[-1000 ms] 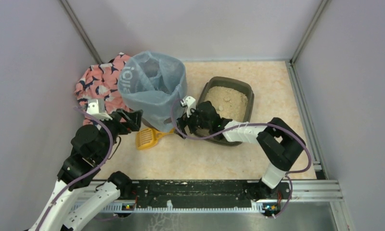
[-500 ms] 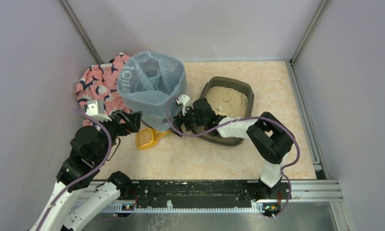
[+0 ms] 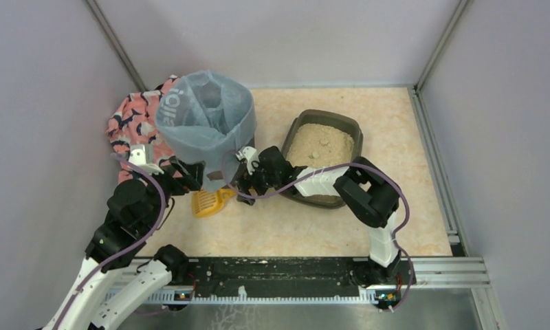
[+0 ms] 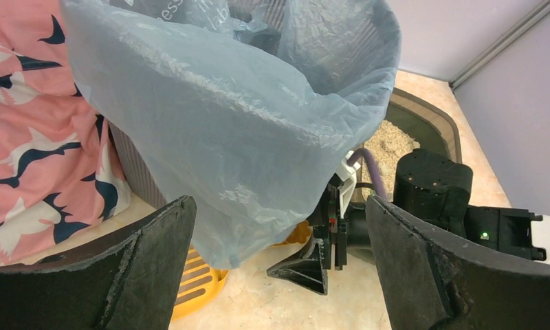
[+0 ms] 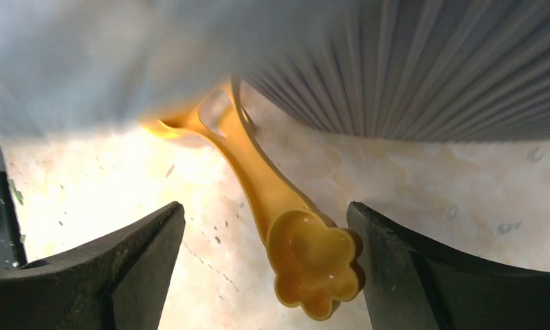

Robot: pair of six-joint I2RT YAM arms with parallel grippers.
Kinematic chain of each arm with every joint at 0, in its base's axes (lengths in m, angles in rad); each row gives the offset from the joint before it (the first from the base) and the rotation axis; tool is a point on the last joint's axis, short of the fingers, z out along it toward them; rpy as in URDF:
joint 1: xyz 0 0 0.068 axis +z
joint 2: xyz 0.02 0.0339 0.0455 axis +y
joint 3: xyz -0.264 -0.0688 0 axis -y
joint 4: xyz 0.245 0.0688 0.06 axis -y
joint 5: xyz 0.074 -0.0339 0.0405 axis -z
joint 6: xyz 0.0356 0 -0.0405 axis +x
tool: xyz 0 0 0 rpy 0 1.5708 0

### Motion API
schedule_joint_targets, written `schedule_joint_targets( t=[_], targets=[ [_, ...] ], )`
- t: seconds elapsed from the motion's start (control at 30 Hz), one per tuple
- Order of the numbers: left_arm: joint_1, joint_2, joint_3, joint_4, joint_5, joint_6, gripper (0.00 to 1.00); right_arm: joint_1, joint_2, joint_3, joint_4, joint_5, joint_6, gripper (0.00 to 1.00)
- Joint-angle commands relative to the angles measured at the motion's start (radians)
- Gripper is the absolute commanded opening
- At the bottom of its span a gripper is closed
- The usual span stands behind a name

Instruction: Clean the litter box

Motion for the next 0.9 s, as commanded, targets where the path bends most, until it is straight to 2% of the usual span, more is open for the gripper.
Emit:
schedule_joint_targets(
  t=[0.0, 0.13, 0.23, 0.43, 0.53, 0.6, 0.63, 0.7, 0.87],
  targets=[
    [0.001, -0.016, 0.025, -0.017, -0.032, 0.027, 0.99, 0.000, 0.041, 0.032, -0.058, 0.012, 0.028, 0.89],
    [0.001, -0.024, 0.011, -0.006, -0.031, 0.023, 0.99, -0.003, 0.028, 0.022, -0.064, 0.009, 0.027, 0.84],
    [0.000, -0.017, -0.002, 0.009, -0.019, 0.018, 0.99, -0.003, 0.010, 0.005, -0.066, 0.008, 0.025, 0.68],
    [0.001, 0.004, -0.015, 0.033, 0.004, 0.015, 0.99, -0.006, -0.024, -0.032, -0.037, 0.004, 0.033, 0.62],
    [0.000, 0.014, -0.016, 0.036, 0.013, 0.013, 0.99, -0.006, -0.020, -0.016, -0.041, -0.007, 0.037, 0.40],
    [0.001, 0.017, -0.013, 0.031, 0.018, 0.010, 0.99, -0.006, -0.019, -0.003, -0.051, -0.010, 0.036, 0.15],
    [0.001, 0.018, -0.013, 0.029, 0.018, 0.008, 0.99, -0.006, -0.020, 0.001, -0.055, -0.011, 0.036, 0.09],
    [0.000, 0.015, -0.014, 0.024, 0.018, 0.005, 0.99, -0.006, -0.027, -0.001, -0.060, -0.011, 0.033, 0.00],
    [0.002, 0.012, -0.029, 0.036, 0.027, -0.006, 0.99, -0.009, -0.094, -0.042, -0.078, -0.004, 0.031, 0.00]
  ],
)
